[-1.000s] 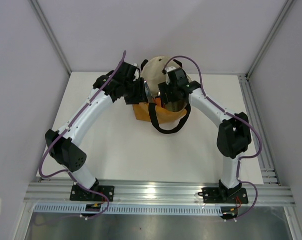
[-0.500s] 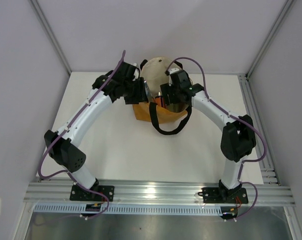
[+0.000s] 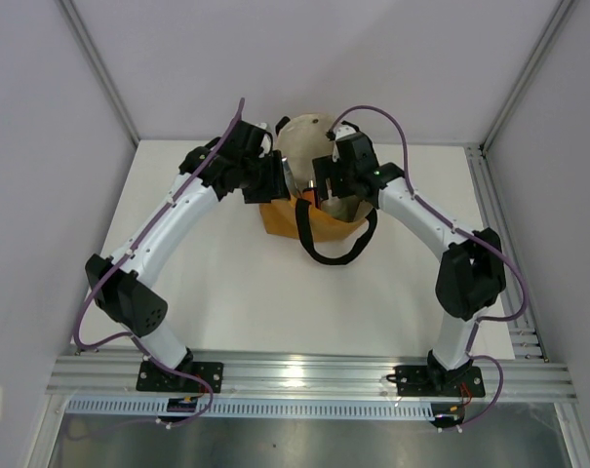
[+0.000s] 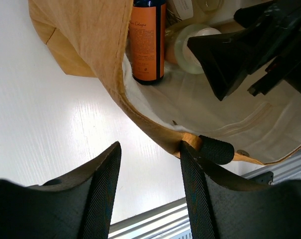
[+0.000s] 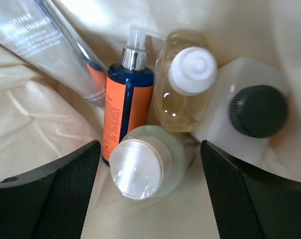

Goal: Place the personal care products into the canvas bag

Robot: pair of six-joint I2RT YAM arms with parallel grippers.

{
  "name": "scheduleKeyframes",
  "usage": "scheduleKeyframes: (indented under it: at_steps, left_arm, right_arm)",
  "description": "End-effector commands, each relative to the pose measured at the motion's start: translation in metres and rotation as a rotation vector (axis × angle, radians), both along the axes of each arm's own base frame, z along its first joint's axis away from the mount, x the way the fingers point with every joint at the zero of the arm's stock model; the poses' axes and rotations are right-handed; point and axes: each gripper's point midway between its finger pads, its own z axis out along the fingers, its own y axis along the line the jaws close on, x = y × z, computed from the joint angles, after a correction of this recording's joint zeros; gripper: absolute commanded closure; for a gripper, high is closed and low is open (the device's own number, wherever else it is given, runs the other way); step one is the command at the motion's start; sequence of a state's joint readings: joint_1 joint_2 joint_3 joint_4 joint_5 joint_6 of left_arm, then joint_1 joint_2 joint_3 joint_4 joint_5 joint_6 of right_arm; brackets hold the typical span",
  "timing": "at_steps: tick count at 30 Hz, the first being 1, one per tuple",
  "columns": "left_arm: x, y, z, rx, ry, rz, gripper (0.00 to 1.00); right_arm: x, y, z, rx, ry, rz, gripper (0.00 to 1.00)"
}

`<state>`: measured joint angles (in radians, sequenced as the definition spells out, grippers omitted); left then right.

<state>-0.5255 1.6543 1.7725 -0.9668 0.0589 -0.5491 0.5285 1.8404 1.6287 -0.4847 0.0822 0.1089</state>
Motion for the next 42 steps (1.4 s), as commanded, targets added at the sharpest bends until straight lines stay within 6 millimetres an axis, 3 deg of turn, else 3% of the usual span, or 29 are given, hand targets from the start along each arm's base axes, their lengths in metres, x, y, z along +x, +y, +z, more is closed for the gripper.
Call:
scheduleKeyframes:
  at_steps: [1, 7, 11, 12, 19, 25, 28, 30, 31, 32, 33, 38, 39, 42]
  left_arm:
    - [-0.007, 0.002, 0.022, -0.029, -0.054, -0.014, 0.45]
    - [-0.006, 0.000, 0.022, -0.034, -0.050, -0.011, 0.44]
    - [-0.002, -0.001, 0.033, -0.036, -0.070, -0.007, 0.43]
    - [-0.002, -0.001, 0.033, -0.032, -0.069, -0.007, 0.42]
    - [0.000, -0.001, 0.053, -0.053, -0.107, -0.006, 0.22]
    - [-0.005, 0.000, 0.074, -0.089, -0.153, -0.009, 0.09]
    - [-0.009, 0.003, 0.096, -0.116, -0.202, -0.008, 0.03]
    - [-0.010, 0.006, 0.105, -0.123, -0.229, 0.000, 0.01]
    - [-0.014, 0.008, 0.113, -0.134, -0.251, 0.000, 0.01]
    - [-0.015, 0.009, 0.117, -0.141, -0.266, 0.000, 0.01]
    - [-0.017, 0.010, 0.120, -0.145, -0.283, -0.011, 0.01]
    - [-0.039, 0.011, 0.134, -0.205, -0.347, -0.072, 0.01]
    - [-0.041, 0.009, 0.126, -0.214, -0.345, -0.087, 0.01]
    - [-0.058, 0.007, 0.131, -0.280, -0.377, -0.133, 0.01]
  right_arm:
    - [0.006, -0.010, 0.054, 0.049, -0.129, -0.053, 0.14]
    - [0.002, -0.013, 0.078, 0.051, -0.167, -0.040, 0.14]
    - [0.000, -0.011, 0.105, 0.076, -0.203, -0.014, 0.15]
    - [-0.001, -0.008, 0.120, 0.092, -0.220, -0.005, 0.15]
    - [-0.015, 0.002, 0.187, 0.189, -0.297, 0.053, 0.15]
    - [-0.038, -0.006, 0.220, 0.262, -0.311, 0.041, 0.14]
    - [-0.045, -0.019, 0.222, 0.256, -0.306, -0.010, 0.14]
    - [-0.053, -0.035, 0.223, 0.257, -0.307, -0.083, 0.09]
    - [-0.056, -0.041, 0.223, 0.261, -0.310, -0.106, 0.01]
    - [-0.065, -0.052, 0.233, 0.278, -0.333, -0.143, 0.00]
    - [-0.068, -0.058, 0.223, 0.266, -0.321, -0.163, 0.01]
    - [-0.092, -0.088, 0.218, 0.275, -0.315, -0.257, 0.01]
    - [-0.099, -0.092, 0.213, 0.274, -0.292, -0.273, 0.01]
    - [-0.108, -0.094, 0.185, 0.278, -0.205, -0.308, 0.00]
